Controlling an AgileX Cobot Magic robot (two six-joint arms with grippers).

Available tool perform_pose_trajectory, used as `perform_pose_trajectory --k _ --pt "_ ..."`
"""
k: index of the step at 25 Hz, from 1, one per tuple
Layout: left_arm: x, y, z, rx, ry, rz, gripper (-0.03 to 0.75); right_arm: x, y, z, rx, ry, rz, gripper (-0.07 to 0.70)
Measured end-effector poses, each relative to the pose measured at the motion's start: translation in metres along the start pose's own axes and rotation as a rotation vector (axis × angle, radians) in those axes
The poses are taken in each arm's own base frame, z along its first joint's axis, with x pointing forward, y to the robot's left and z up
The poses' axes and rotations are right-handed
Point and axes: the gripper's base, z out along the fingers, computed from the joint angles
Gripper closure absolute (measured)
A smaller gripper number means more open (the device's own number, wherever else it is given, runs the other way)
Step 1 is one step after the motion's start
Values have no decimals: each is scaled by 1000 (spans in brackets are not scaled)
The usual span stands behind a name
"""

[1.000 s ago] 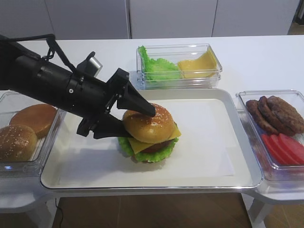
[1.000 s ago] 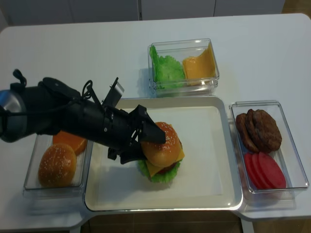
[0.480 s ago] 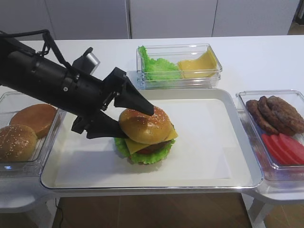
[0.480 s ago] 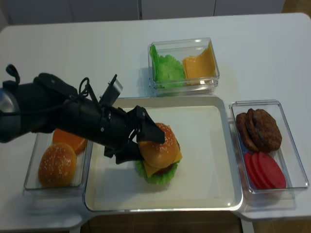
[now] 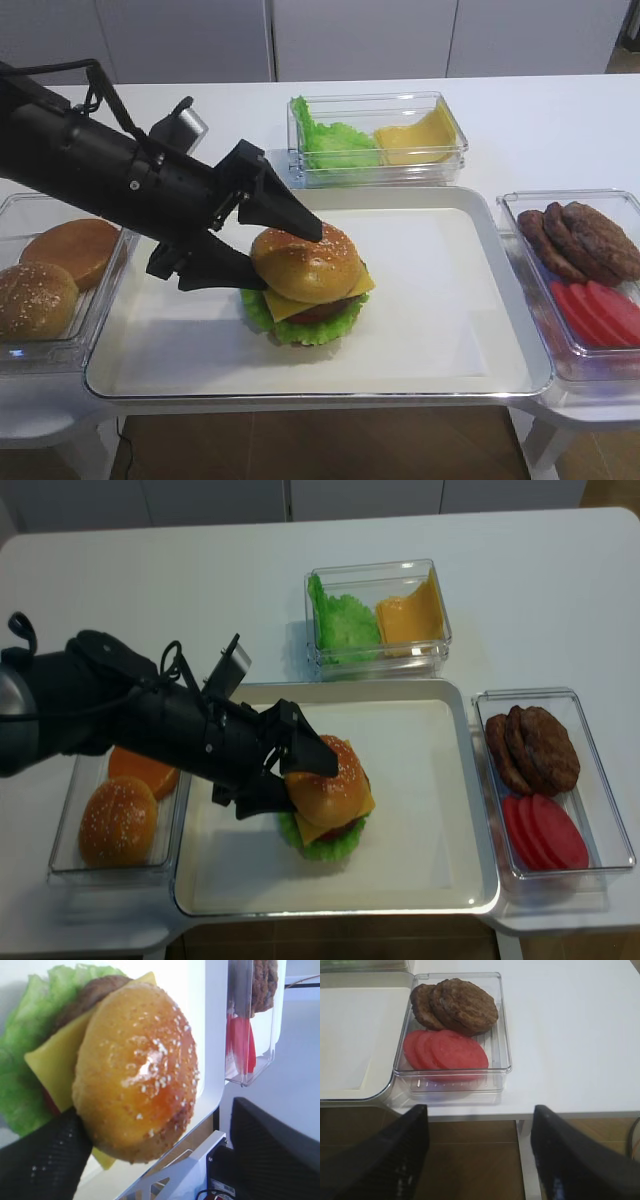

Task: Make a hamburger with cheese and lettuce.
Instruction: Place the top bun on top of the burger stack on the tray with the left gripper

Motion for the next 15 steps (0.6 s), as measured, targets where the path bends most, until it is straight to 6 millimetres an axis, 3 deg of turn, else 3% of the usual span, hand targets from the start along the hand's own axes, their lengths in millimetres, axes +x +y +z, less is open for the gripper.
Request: perform_pose_trajectory --k 15 --pt "4 2 -6 -79 8 5 84 0 0 0 0 0 0 131"
